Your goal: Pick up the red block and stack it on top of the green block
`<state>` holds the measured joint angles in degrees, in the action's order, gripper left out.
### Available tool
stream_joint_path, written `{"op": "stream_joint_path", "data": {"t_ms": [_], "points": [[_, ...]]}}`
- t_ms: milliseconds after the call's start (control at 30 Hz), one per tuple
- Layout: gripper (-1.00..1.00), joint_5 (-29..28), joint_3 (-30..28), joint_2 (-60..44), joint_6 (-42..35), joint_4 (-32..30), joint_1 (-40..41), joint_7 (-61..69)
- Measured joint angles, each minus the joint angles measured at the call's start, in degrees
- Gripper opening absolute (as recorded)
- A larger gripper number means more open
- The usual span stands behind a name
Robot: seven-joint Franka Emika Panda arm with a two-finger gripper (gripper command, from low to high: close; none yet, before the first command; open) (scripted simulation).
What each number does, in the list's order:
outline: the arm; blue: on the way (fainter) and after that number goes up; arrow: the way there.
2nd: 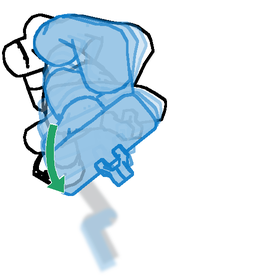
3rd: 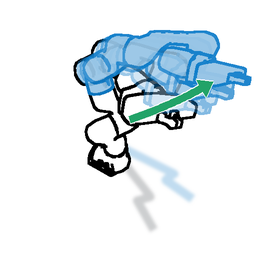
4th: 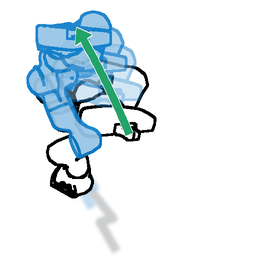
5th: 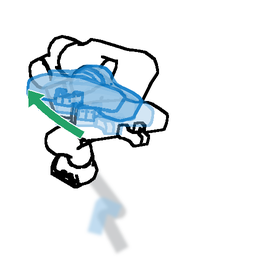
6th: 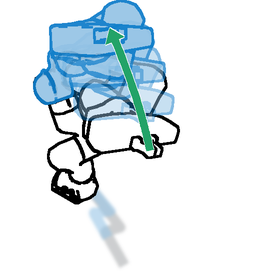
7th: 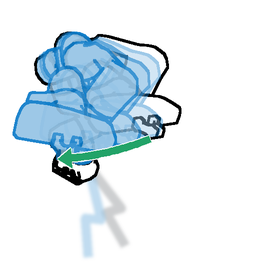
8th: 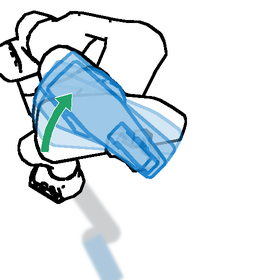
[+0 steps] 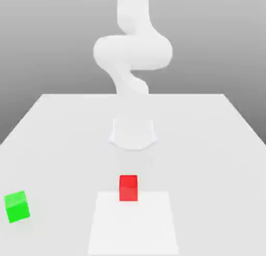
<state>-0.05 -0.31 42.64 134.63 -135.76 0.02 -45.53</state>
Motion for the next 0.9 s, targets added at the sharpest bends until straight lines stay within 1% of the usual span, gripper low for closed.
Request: {"op": "stream_joint_path", "data": {"t_ms": [433,500,567,633,800,833,900], "points": [[0.0,-0.41,-1.19,-21.09,18.11,-25.24,0.4,1.93],[0.0,-0.59,-1.35,-25.13,21.43,-29.71,0.49,2.19],[0.0,-0.65,-1.51,-31.43,26.45,-33.31,0.52,2.52],[0.0,-0.2,-1.56,-38.04,31.76,-34.41,0.43,3.03],[0.0,1.38,-0.3,-49.21,41.26,-33.53,1.25,4.19],[-1.0,1.47,-0.07,-51.0,42.81,-33.29,1.45,4.23],[-1.0,1.43,-0.07,-51.0,42.8,-33.29,1.45,4.19]]}}
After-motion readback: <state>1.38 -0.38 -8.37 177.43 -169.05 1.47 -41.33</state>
